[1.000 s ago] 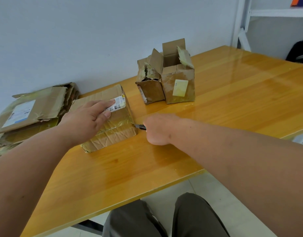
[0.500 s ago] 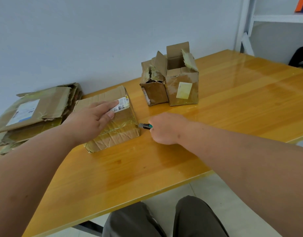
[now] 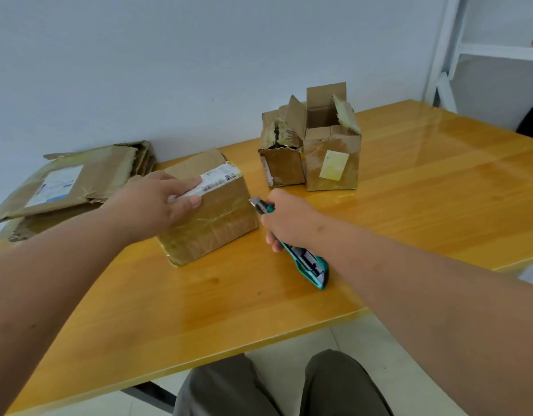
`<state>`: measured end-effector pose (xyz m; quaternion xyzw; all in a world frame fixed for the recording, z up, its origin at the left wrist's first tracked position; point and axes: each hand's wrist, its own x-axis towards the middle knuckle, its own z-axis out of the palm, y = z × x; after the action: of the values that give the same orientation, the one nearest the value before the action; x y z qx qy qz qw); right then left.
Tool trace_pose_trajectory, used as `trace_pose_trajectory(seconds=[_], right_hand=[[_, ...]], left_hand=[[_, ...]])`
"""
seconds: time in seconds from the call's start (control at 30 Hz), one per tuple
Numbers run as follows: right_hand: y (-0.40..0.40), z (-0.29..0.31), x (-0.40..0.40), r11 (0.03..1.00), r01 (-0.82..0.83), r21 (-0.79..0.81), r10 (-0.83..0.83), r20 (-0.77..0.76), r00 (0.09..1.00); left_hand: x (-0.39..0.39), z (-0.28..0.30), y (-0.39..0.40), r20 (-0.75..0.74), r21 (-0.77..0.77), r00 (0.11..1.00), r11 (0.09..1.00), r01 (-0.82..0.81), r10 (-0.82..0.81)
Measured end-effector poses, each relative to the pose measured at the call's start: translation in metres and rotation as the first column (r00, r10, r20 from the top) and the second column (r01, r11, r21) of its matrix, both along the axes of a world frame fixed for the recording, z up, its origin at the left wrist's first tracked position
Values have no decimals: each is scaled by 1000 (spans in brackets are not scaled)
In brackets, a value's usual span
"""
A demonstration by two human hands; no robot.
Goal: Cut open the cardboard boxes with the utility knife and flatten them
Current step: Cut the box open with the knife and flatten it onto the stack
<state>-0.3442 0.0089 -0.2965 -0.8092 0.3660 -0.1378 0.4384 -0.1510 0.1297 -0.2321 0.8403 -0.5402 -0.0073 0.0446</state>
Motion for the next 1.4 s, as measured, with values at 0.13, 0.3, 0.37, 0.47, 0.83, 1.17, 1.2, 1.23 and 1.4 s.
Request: trace_pose_trajectory(seconds=[0.13,0.3,0.37,0.47,0.83,1.17,1.2,1.23,1.4], right_hand=[[-2,5,-1,970,102,221,-124,84,989],[1,4,-4,906,202,371,-231,35,972],[5,5,-5,849,194,491,-260,70,963],[9,8,-5,815,151,559,-283,159,946],[28,6,15,654,251,713,-526,191,828],[64,7,36,620,225,752,-533,193,824],[65,7,38,626,233,745,-534,191,824],[66,7,38,631,244,736,-534,185,825],[81,12,41,666,211,715,-422,128,897]], left_hand=[[-9,0,-13,96,81,993,994,-75,67],[-12,-2,-15,164,94,985,993,-74,58],[-11,-1,-14,145,129,989,990,-55,36],[-5,4,-6,-32,122,999,992,-14,18],[-7,-11,15,-276,-23,960,999,40,-45],[-8,-8,15,-265,38,963,997,67,-55],[-9,-8,15,-262,39,964,997,67,-55],[-10,-8,16,-260,37,964,997,68,-56],[-10,-9,14,-255,21,964,997,80,-72]])
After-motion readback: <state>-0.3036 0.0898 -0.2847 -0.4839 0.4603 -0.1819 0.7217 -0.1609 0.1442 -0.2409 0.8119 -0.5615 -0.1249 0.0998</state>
